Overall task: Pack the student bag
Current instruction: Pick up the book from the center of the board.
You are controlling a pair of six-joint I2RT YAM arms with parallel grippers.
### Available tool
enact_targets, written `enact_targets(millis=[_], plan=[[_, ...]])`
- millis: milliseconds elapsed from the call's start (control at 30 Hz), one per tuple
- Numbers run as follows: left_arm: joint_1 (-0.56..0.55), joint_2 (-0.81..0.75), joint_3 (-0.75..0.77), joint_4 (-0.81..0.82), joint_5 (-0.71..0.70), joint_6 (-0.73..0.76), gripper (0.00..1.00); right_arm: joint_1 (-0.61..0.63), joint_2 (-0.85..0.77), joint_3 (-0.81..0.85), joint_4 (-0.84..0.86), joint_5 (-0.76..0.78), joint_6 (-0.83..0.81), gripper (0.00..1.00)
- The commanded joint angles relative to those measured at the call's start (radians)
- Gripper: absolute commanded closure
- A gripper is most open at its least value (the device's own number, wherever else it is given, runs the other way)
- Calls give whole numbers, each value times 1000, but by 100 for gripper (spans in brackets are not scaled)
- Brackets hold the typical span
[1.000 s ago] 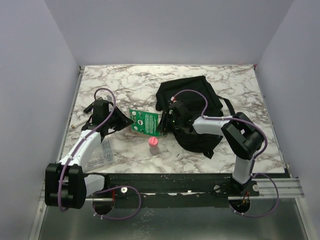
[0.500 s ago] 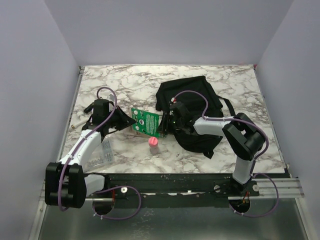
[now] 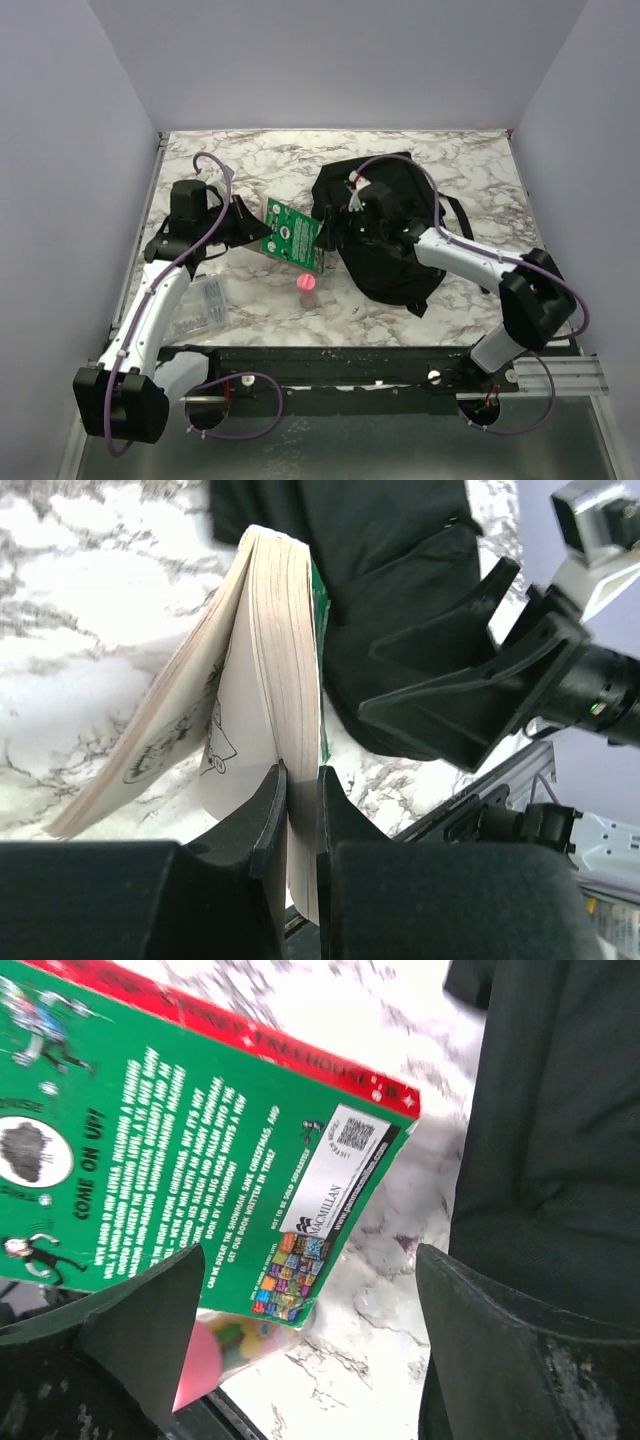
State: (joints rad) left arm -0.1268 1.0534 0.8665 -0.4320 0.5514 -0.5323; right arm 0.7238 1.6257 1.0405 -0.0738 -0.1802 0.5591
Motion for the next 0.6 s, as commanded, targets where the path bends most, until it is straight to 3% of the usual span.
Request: enact_targets(millis=[0, 200, 367, 467, 567], plan=[[-6, -58, 136, -109, 113, 134, 100, -43, -140, 41, 5, -66, -133, 5], [-6, -101, 202, -131, 259, 98, 100, -139, -193, 47, 150, -373, -145, 0], [-6, -124, 266, -134, 370, 64, 100, -193, -202, 54, 203, -520, -151, 0], [-6, -151, 292, -134, 387, 50, 100, -217, -234, 35, 235, -600, -127, 0], [-6, -162, 309, -129, 398, 22, 100, -218, -249, -25, 343, -794, -47, 1]])
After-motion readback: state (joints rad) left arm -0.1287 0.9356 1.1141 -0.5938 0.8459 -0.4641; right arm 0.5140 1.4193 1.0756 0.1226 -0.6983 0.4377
